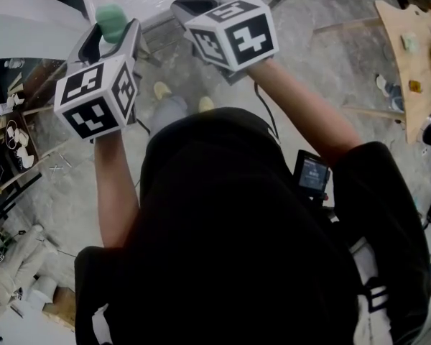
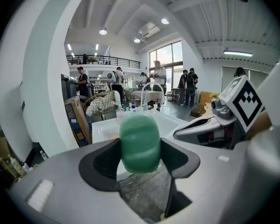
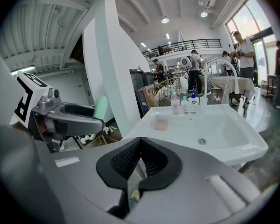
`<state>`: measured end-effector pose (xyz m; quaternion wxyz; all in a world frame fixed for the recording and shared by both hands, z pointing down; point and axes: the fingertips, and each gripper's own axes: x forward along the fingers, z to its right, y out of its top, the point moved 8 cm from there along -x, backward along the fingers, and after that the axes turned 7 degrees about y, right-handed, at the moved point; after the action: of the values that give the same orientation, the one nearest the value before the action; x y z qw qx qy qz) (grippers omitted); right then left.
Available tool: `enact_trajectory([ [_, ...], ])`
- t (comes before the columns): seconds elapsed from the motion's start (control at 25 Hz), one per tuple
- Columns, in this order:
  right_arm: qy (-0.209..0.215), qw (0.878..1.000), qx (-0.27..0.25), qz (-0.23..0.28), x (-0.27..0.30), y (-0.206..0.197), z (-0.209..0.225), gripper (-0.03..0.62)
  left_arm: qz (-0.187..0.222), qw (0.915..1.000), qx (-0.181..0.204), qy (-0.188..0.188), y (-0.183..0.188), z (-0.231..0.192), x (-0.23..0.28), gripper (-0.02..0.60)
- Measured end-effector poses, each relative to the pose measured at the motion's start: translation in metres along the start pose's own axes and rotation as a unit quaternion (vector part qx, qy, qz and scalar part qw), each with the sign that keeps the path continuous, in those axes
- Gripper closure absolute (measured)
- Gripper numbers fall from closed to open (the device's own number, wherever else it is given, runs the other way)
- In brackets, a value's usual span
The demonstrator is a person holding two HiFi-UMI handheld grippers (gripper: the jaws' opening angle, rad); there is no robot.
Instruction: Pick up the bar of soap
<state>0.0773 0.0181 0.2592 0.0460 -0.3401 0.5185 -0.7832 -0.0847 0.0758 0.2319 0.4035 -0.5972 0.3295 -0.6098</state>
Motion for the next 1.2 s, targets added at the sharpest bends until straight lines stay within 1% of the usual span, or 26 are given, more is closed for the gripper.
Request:
enact_trajectory([
  [0.52,0.007,1.0,-0.01,0.003,-0.002,0.001,-0.01,0.582,0.005,0.9999,0.004,0.009,-0.002,-0.001,-0.015,0.313],
  [1.2,0.009,1.0,-0.009,-0.003,0.0,0.004,-0.011,0.582,0.003,0.9999,0.005,0.013,0.001,-0.006,-0.015,0.313],
])
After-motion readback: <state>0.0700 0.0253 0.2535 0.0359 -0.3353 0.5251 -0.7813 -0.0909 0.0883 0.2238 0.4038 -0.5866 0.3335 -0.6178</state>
